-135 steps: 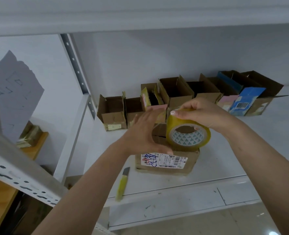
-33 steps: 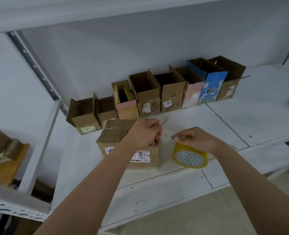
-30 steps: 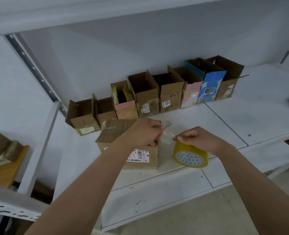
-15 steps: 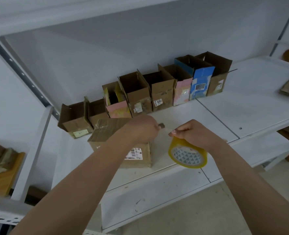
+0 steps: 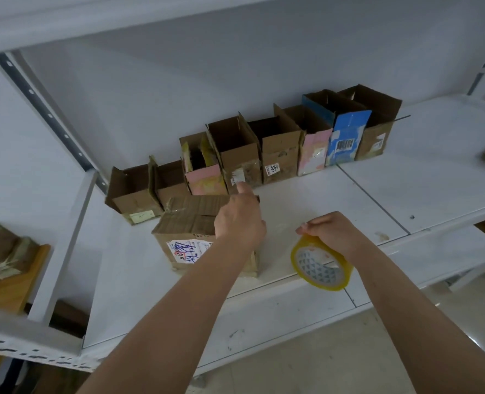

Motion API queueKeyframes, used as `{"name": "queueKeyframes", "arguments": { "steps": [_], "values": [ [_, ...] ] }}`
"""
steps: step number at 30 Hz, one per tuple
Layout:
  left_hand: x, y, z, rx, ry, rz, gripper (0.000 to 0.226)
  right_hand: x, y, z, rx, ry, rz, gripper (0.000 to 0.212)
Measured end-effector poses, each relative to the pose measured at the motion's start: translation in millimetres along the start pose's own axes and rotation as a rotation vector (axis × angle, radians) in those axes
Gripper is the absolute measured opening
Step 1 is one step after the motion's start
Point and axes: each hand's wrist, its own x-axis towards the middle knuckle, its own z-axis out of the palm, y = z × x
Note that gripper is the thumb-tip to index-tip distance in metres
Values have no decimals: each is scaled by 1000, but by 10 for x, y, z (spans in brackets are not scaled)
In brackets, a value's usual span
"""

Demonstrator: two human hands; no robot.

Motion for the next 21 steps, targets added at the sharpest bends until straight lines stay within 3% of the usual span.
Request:
{"name": "queueKeyframes", "arguments": {
  "steps": [3,5,7,10,13,15,18,19,21],
  "values": [
    [-28,-77,-80,-69,-95,100,40,13,-73,-29,40,30,-61,21],
    [-75,-249,-159,-100,-154,299,32,-6,-123,-65,53,35,-85,21],
    [-139,-496,-267,-103,-218,491,41,-35,-177,-88,59,11,-112,20],
    [-167,-907,-418,-44,-233,595,57,-70,-321,-46,38,-55,-170,18],
    [-170,-1181,-522,-45,-273,537,62,-112,-536,62,-2,-113,-238,18],
    [-174,-1238,-543,-197,-272,457,56,-139,-654,130,-20,-138,-277,18],
    [-244,-1097,-581,-636,76,173,24,-193,-795,189,-41,-168,-321,18],
    [-266,-1003,-616,-808,138,71,32,-209,-839,201,-49,-179,-334,17],
    [-260,-837,-650,-936,51,36,60,-237,-930,229,-64,-200,-373,16]
  ]
}}
